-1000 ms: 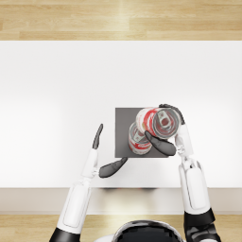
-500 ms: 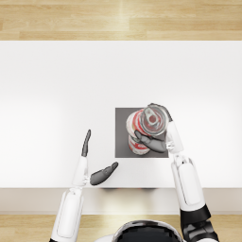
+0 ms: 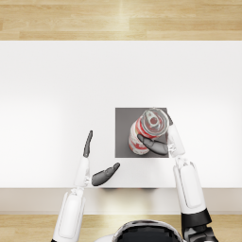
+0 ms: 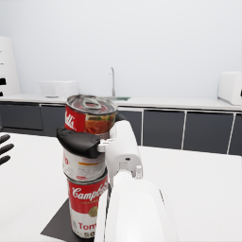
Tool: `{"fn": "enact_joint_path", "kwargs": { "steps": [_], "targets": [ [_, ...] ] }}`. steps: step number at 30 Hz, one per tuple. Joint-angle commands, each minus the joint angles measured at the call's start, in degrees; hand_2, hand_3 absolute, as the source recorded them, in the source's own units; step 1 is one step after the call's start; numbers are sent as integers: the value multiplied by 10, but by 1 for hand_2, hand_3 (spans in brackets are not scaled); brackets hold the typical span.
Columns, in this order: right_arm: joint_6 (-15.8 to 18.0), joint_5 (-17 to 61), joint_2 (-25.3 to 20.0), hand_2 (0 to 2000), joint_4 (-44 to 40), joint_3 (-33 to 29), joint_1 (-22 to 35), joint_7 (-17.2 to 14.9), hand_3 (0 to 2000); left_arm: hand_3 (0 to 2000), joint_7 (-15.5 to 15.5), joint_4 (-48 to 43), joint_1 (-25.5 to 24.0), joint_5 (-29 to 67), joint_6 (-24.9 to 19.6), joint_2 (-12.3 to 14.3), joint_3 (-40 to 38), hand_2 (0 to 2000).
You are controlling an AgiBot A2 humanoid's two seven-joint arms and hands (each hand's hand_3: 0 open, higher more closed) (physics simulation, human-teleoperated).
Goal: Pick up the red can on the left and place it in the middle, then pick up the red can on the right and place it on top of the can in the middle
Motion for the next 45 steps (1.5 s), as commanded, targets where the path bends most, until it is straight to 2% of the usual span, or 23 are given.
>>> {"fn": "enact_joint_path", "kwargs": {
  "steps": [1, 2, 3, 8, 9, 10, 11, 12, 13, 14, 17, 18, 19, 21, 22, 24, 26, 32, 45],
  "targets": [
    [0, 0, -4, 0, -2, -1, 10, -1, 540, 0, 0, -2, 3, 0, 0, 2, -3, 0],
    [-4, 0, -5, 0, 0, -1, 12, -3, 213, 0, 0, -2, 2, 0, 0, 2, -8, 0],
    [-12, 0, -6, 0, 4, -1, 12, -4, 0, 0, 0, -2, 2, 0, 0, 3, -9, 0],
    [-23, 0, -21, 0, 64, -9, 35, -8, 0, 0, 0, -20, 9, 0, 0, 10, -19, 0],
    [-22, 0, 26, 0, 78, 27, 55, -8, 0, 0, 0, -31, 12, 0, 0, 12, -22, 0],
    [-24, 0, -17, 0, 92, -12, 52, -8, 0, 0, 0, -39, 17, 0, 0, 15, -25, 0],
    [-27, 0, 4, 0, 105, -2, 67, -8, 0, 0, 0, -50, 29, 0, 0, 20, -30, 0],
    [-29, 0, -18, 0, 117, -24, 68, -8, 0, 0, 0, -56, 43, 0, 0, 25, -37, 0],
    [-30, 0, -21, 0, 128, -32, 74, -8, 0, 0, 0, -59, 59, 0, 0, 33, -44, 0],
    [-31, 0, -11, 0, 96, -14, 51, -8, 0, 0, 0, -55, 84, 0, 0, 41, -51, 0],
    [-32, 0, -17, 0, 116, -25, 61, -8, 0, 0, 0, -41, 147, 0, 0, 46, -76, 0],
    [-32, 0, -18, 0, 161, -134, 89, -8, 0, 0, 0, -21, 199, 0, 0, 20, -104, 0],
    [-33, 0, -17, 0, 158, -147, 87, 5, 0, 0, 0, -15, 204, 0, 0, 20, -112, 0],
    [-33, 0, -15, 0, 148, -169, 83, 88, 0, 0, 0, -10, 205, 0, 0, 25, -130, 0],
    [-33, 0, -16, 0, 147, -178, 80, 117, 0, 0, 0, -8, 205, 0, 0, 25, -137, 0],
    [-33, 0, -15, 0, 144, -196, 77, 154, 0, 0, 0, -2, 206, 0, 0, 25, -150, 0],
    [-33, 0, -16, 0, 142, -208, 69, 172, 0, 0, 0, 3, 199, 0, 0, 26, -161, 0],
    [-33, 0, -18, 0, 128, -214, 52, 189, 0, 0, 0, 4, 182, 0, 0, 30, -164, 0],
    [-33, 0, -19, 0, 122, -221, 46, 192, 0, 0, 0, 6, 179, 0, 0, 31, -170, 0]
  ]
}}
